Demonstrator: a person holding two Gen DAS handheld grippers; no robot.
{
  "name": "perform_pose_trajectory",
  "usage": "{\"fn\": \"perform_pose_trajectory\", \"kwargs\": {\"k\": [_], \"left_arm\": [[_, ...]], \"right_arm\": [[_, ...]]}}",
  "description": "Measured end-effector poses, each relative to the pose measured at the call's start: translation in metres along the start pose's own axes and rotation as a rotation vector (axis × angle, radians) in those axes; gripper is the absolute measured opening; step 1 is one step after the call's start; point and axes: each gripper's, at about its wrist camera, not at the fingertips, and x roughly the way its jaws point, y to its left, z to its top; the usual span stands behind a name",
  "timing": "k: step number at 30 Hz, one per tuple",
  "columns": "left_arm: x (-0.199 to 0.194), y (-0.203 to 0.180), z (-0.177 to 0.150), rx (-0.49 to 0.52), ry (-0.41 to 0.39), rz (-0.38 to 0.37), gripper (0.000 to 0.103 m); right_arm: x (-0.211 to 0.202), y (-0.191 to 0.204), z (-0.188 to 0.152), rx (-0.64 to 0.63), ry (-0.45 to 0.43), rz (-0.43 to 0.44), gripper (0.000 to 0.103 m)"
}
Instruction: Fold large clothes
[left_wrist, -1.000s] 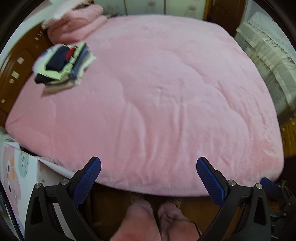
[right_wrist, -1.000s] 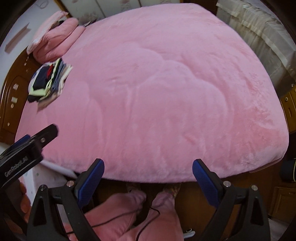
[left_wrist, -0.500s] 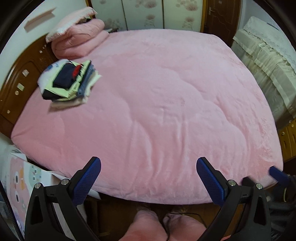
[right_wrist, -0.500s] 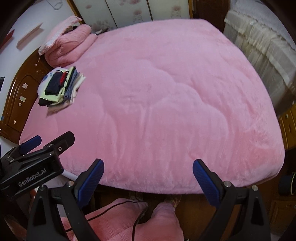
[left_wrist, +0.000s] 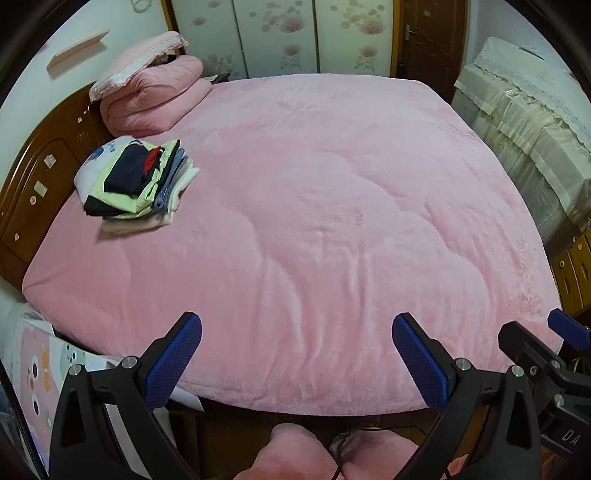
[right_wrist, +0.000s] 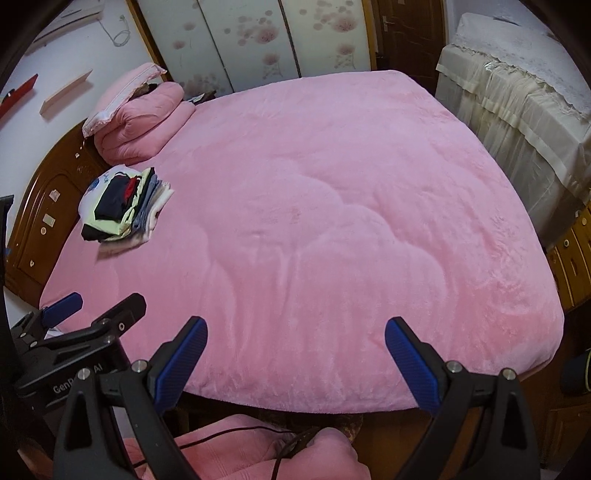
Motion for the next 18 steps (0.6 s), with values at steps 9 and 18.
{"fn": "perform_pose_trajectory", "kwargs": {"k": [9,18], "left_arm": [[0.001,-0.008,0.001,0.046,-0.001,-0.017,0.102],[0.019,0.0,-0.005,0.024,0.085,-0.051,0.102]], "right_arm": [[-0.002,0.006,0.0,-0.004,-0.02,-0.007,0.099],[0.001,0.009,0.0,-0.035,-0.003,-0.022,0.103]]}}
